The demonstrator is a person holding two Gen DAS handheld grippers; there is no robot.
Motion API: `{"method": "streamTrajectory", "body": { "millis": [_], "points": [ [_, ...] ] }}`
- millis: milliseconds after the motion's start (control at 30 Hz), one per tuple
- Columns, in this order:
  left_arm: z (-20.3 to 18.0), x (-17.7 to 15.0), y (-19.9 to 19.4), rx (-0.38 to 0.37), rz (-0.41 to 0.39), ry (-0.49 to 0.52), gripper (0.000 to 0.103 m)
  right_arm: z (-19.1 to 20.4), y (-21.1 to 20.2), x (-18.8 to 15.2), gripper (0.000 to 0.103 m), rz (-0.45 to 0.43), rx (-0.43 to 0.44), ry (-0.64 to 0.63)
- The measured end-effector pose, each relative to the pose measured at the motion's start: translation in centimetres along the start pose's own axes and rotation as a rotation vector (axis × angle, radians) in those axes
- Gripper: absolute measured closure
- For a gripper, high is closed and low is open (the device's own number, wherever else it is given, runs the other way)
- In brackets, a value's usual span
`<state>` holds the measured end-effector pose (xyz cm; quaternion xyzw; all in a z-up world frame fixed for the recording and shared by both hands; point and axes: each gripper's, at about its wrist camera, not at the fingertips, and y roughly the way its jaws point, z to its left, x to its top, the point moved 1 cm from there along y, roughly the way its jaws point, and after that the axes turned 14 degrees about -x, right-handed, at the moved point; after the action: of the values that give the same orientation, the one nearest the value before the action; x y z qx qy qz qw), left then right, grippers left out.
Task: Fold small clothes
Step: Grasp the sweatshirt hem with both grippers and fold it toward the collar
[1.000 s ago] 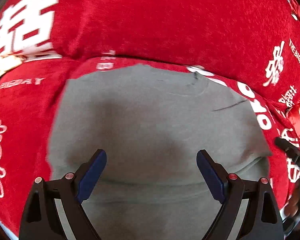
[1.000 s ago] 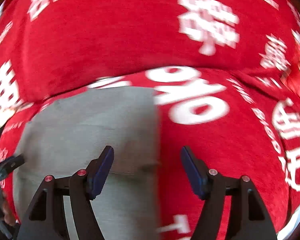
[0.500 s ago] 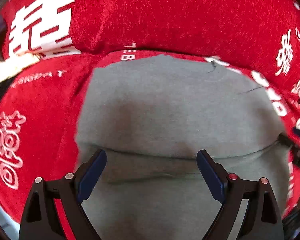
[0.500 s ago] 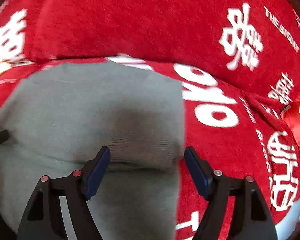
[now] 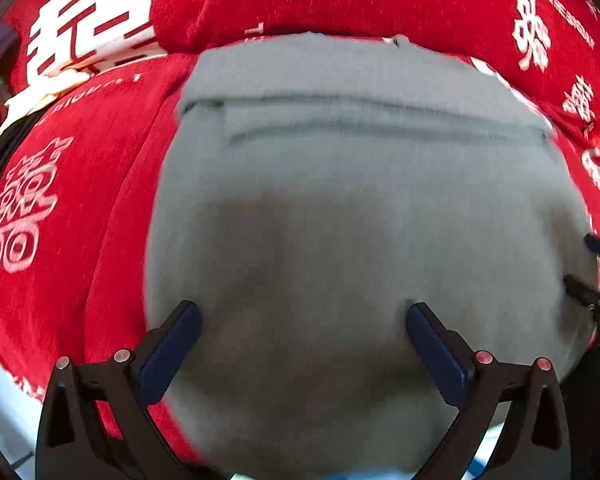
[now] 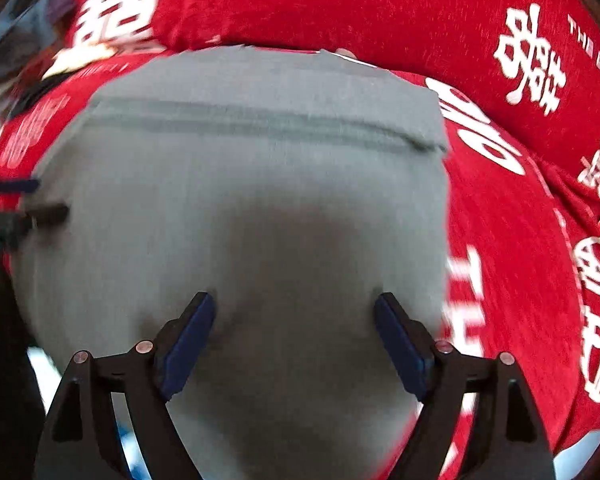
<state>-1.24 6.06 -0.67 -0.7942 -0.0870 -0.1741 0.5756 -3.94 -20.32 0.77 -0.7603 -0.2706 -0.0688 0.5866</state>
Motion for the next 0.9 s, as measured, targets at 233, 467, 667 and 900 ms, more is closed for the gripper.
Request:
{"method": "streamTrajectory", "body": {
  "millis": [233,467,667,900],
  "points": [
    [-0.3,-3.9,-2.1,0.055,0.046,0.083,0.000,-0.7,-2.3,-6.1,0.015,0.040,-0.045,-0.133],
    [-6.8,-5.3,-0.4,-0.011,0.039,0.399,0.000,8.0,-6.0,-3.8,0.015,-0.232,0.006,-0.399],
    [-3.6,-6.5,0.5,0.012,0.123,0.346,0.000,9.2,-3.5,-4.8,0.015,-0.226,0.019,-0.500],
    [-1.3,-7.5,0.7,0.101,0.220,0.320,0.000,2.4,-2.8,-8.4,0.013,-0.152,-0.021,-0.442]
  ]
}}
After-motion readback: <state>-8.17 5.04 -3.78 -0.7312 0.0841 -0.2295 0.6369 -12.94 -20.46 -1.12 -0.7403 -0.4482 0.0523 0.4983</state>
